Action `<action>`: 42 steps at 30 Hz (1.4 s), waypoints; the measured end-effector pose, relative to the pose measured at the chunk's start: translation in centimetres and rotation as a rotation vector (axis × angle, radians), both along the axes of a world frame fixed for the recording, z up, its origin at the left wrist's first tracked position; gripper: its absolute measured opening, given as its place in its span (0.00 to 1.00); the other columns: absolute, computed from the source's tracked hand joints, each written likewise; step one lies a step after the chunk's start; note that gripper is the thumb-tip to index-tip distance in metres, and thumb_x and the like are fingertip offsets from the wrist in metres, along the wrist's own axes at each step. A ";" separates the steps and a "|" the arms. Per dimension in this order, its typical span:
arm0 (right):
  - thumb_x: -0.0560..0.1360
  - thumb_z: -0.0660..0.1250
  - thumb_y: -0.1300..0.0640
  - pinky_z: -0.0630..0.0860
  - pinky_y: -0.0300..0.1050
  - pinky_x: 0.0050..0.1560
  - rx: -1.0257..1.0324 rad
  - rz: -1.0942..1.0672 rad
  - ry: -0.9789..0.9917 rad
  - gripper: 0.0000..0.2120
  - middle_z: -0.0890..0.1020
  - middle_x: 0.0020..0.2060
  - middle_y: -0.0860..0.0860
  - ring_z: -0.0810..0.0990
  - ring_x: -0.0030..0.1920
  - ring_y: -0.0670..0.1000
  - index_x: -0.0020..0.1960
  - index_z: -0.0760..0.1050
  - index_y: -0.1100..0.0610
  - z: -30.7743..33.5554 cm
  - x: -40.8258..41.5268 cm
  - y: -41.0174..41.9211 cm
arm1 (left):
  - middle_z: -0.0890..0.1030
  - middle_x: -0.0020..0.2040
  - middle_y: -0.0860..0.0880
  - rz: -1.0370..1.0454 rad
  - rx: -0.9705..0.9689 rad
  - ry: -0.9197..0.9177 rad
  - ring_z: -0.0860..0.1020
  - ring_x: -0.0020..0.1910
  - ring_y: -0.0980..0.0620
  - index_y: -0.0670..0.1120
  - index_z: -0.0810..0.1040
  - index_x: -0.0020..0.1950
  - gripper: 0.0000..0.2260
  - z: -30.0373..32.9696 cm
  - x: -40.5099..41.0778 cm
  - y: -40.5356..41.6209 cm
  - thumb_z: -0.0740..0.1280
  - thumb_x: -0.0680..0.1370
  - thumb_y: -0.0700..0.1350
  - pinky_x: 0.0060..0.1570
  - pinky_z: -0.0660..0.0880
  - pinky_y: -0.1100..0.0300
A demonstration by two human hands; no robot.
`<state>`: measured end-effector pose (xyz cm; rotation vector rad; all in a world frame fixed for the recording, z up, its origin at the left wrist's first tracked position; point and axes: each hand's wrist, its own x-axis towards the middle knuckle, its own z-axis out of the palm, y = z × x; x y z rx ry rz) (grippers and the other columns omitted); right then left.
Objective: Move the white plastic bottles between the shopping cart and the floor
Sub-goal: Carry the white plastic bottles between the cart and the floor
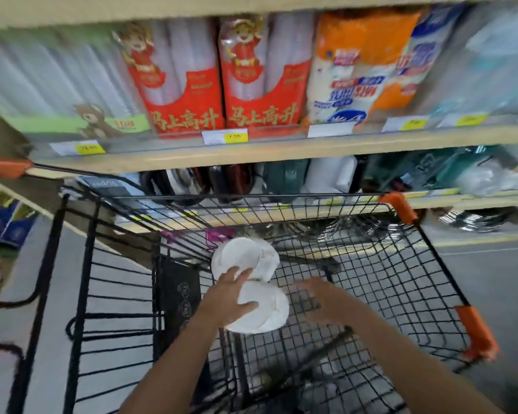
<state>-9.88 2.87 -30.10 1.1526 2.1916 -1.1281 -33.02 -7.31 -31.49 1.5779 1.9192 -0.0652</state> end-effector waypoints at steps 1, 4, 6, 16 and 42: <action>0.72 0.71 0.55 0.65 0.51 0.70 0.009 -0.023 -0.004 0.38 0.59 0.74 0.46 0.63 0.72 0.51 0.74 0.55 0.40 1.5 1.0 0.4 | 0.55 0.77 0.47 -0.033 0.012 -0.002 0.60 0.74 0.47 0.54 0.53 0.77 0.34 1.4 0.6 0.8 0.64 0.76 0.60 0.67 0.64 0.56; 0.73 0.69 0.53 0.68 0.49 0.67 0.095 -0.075 0.004 0.35 0.64 0.72 0.47 0.67 0.69 0.52 0.74 0.56 0.42 5.6 4.6 1.6 | 0.59 0.75 0.48 -0.146 0.039 0.020 0.63 0.71 0.48 0.53 0.55 0.77 0.32 5.2 3.2 3.9 0.63 0.77 0.59 0.64 0.66 0.56; 0.74 0.69 0.53 0.70 0.50 0.66 0.131 -0.111 0.018 0.33 0.67 0.71 0.49 0.69 0.68 0.52 0.74 0.57 0.43 8.1 7.4 2.2 | 0.56 0.77 0.48 -0.178 0.037 0.021 0.61 0.73 0.47 0.54 0.54 0.77 0.32 7.5 5.7 5.6 0.63 0.77 0.60 0.66 0.64 0.55; 0.76 0.67 0.55 0.67 0.40 0.63 0.243 -0.320 0.083 0.30 0.68 0.67 0.51 0.70 0.65 0.51 0.74 0.59 0.49 11.9 28.6 5.9 | 0.57 0.76 0.49 -0.424 0.171 -0.002 0.69 0.68 0.49 0.56 0.57 0.75 0.28 13.4 26.4 15.3 0.62 0.78 0.61 0.62 0.70 0.54; 0.77 0.65 0.51 0.68 0.41 0.62 0.159 -0.828 -0.089 0.26 0.71 0.66 0.50 0.73 0.63 0.49 0.72 0.61 0.47 6.7 77.3 26.0 | 0.68 0.67 0.52 -0.792 0.104 -0.168 0.73 0.63 0.50 0.54 0.64 0.71 0.27 7.3 76.5 49.2 0.66 0.75 0.58 0.59 0.71 0.55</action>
